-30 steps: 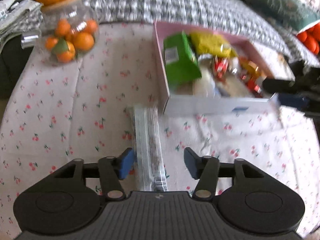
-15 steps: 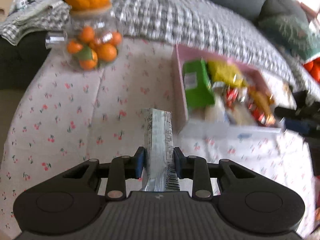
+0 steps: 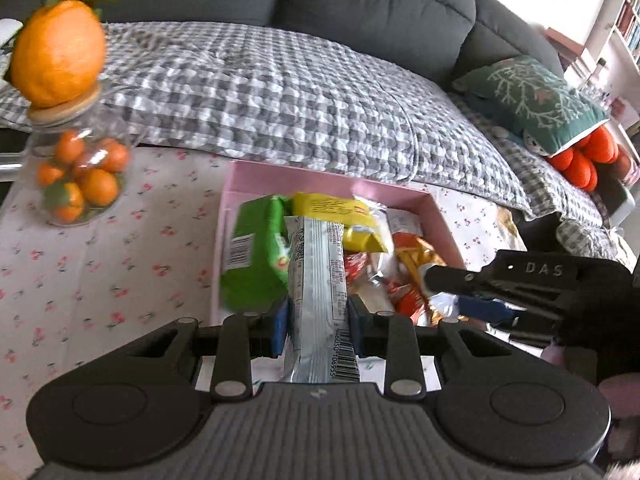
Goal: Organize snacks
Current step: 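Carry the white bar and biscuit pack over the pink box, then open both tools to drop the snacks into the box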
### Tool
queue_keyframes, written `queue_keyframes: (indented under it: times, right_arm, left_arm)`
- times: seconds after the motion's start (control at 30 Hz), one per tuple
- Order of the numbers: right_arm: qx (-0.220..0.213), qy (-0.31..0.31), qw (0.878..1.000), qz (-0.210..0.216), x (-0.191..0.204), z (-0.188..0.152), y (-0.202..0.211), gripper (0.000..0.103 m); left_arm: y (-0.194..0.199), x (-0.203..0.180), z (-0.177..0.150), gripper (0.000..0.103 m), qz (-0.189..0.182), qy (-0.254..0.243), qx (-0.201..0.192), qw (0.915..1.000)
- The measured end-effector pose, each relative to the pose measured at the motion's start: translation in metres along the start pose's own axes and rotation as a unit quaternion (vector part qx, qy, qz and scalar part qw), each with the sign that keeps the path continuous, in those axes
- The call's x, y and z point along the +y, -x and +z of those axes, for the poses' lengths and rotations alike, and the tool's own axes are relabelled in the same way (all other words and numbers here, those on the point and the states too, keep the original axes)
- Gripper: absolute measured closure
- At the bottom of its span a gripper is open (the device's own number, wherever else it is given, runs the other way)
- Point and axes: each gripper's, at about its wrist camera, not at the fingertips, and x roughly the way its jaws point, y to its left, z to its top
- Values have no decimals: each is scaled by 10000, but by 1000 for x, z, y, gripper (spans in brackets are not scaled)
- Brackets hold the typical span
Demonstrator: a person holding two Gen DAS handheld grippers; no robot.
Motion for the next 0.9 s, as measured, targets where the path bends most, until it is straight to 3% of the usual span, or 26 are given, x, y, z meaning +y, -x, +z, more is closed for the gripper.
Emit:
queue_keyframes:
  times: [0.23, 0.27, 0.37, 0.4, 0.47, 0.7, 0.9]
  right_arm:
    - [-37, -166, 9999, -12, -7, 5, -10, 64]
    - [-65, -206, 9998, 22, -8, 5, -11, 64]
    - [-39, -334, 9994, 20, -12, 8, -12, 50]
    - [-49, -331, 9994, 25, -12, 8, -11, 44]
    - [-55, -248, 9997, -25, -10, 8, -9, 42]
    - [-185, 235, 9990, -325, -3, 3, 15, 32]
    - [-123, 1032, 9906, -886, 6, -12, 43, 23]
  left_arm:
    - [-17, -8, -1, 74, 102, -30, -132, 9999]
    - [-19, -8, -1, 69, 125, -24, -187, 9997]
    - [-14, -10, -3, 34, 243, -68, -307, 9992]
    - [-14, -12, -3, 31, 292, -111, -350, 9989]
    - [-12, -15, -4, 31, 356, -248, -364, 9984]
    - [1, -21, -10, 10, 588, -493, -201, 9968]
    - [17, -24, -20, 5, 831, -592, -23, 9948]
